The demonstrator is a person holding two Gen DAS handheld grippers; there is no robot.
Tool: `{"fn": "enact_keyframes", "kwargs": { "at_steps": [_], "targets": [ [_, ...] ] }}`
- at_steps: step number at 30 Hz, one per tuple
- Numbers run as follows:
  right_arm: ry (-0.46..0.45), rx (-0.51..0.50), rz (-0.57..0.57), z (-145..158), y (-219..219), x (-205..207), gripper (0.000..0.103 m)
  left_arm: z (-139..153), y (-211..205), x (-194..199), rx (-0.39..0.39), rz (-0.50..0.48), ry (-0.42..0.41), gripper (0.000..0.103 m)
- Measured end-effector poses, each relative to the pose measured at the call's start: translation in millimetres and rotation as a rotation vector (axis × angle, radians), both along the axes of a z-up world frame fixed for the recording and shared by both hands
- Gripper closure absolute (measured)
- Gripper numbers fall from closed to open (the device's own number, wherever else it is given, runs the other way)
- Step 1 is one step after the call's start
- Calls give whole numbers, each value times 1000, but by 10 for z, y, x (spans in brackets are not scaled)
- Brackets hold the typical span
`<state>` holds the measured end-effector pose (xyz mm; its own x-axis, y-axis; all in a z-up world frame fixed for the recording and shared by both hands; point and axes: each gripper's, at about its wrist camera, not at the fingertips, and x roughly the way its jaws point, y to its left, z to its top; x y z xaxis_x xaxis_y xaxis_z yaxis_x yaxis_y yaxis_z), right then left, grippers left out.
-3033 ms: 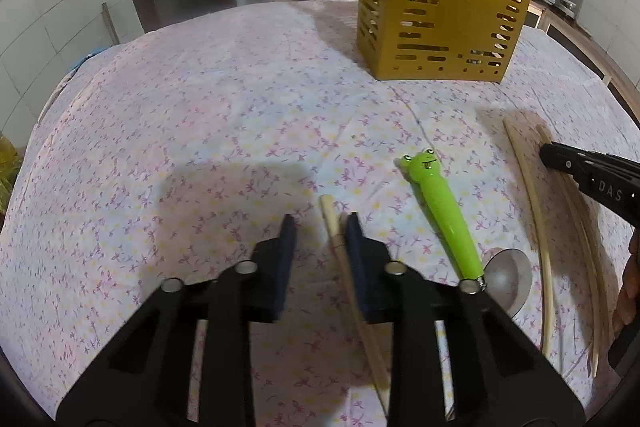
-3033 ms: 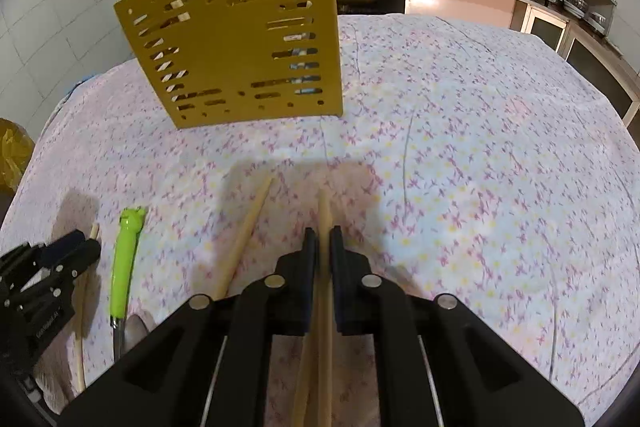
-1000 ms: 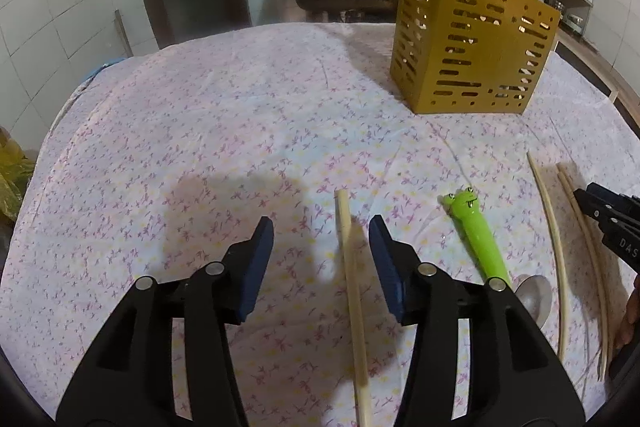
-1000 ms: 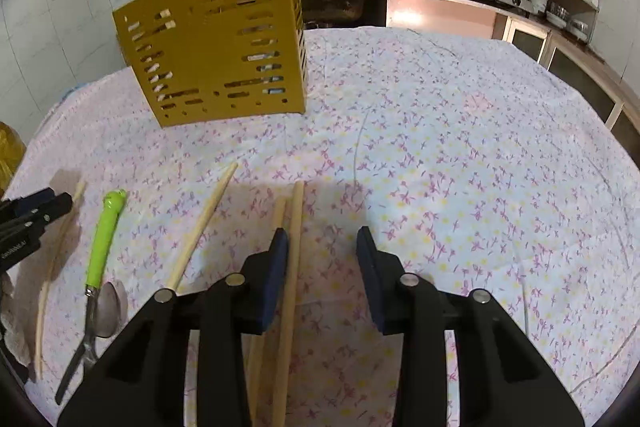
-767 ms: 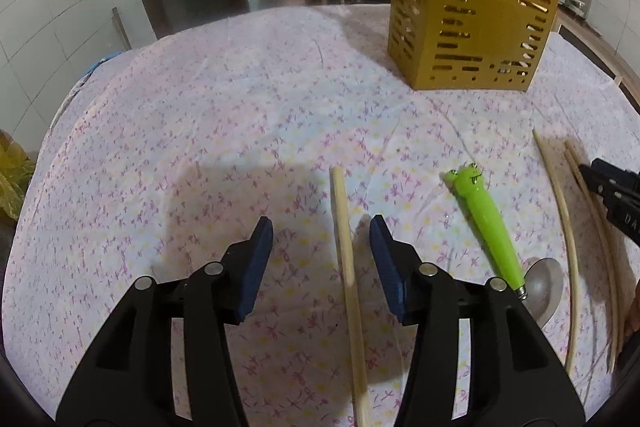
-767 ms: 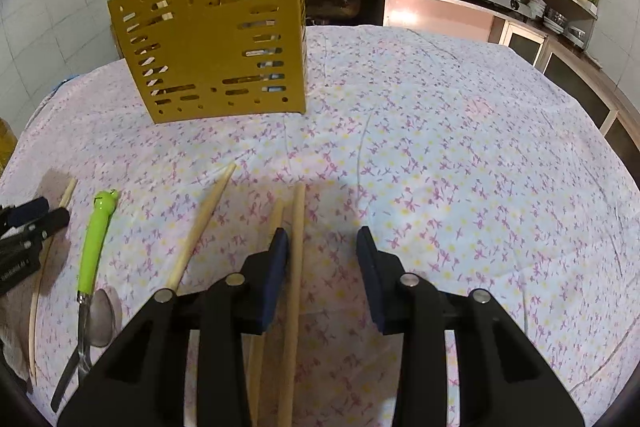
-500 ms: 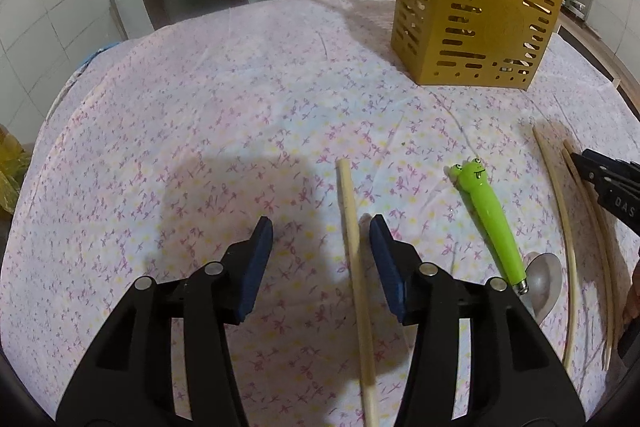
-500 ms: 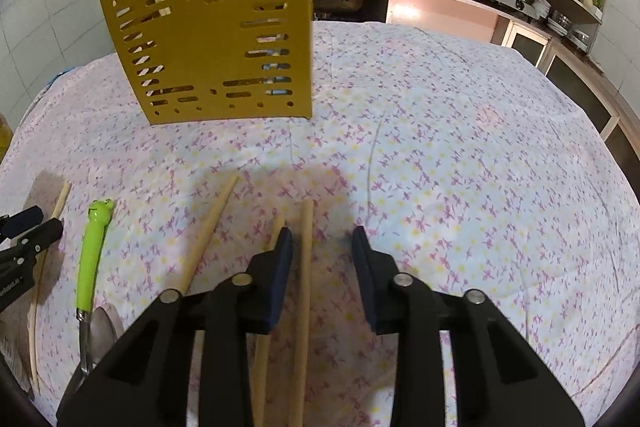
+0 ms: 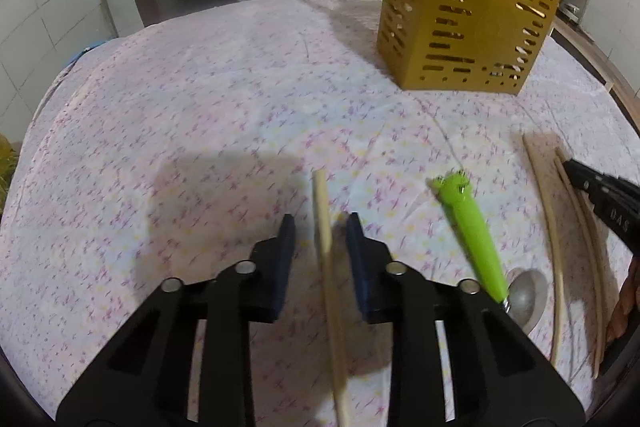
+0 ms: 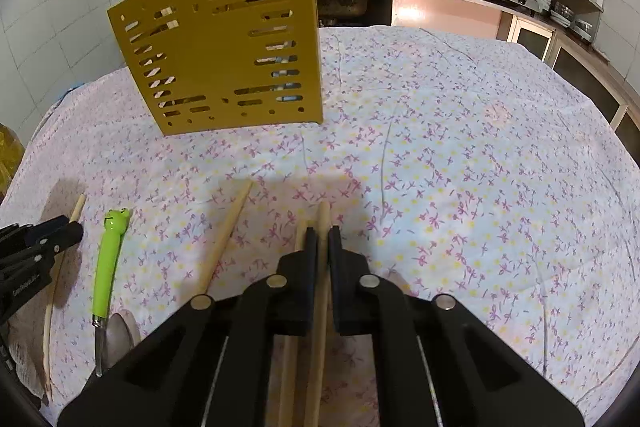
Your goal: Organize utensils
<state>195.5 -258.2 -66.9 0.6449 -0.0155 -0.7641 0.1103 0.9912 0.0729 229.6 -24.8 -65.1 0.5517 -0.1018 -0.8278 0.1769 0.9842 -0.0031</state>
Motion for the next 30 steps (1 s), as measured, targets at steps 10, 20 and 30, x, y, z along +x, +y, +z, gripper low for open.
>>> {"fn": "enact_keyframes", "kwargs": {
  "at_steps": [10, 20, 30],
  "targets": [
    [-154, 41, -10, 380, -117, -313, 97, 227, 11, -131, -64, 17, -83, 99],
    [-425, 26, -15, 936, -224, -885, 97, 972, 20, -823, -118, 16, -403, 98],
    [-568, -4, -7, 1052, -164, -1277, 97, 1074, 87, -1280, -122, 49, -561, 98]
  ]
}}
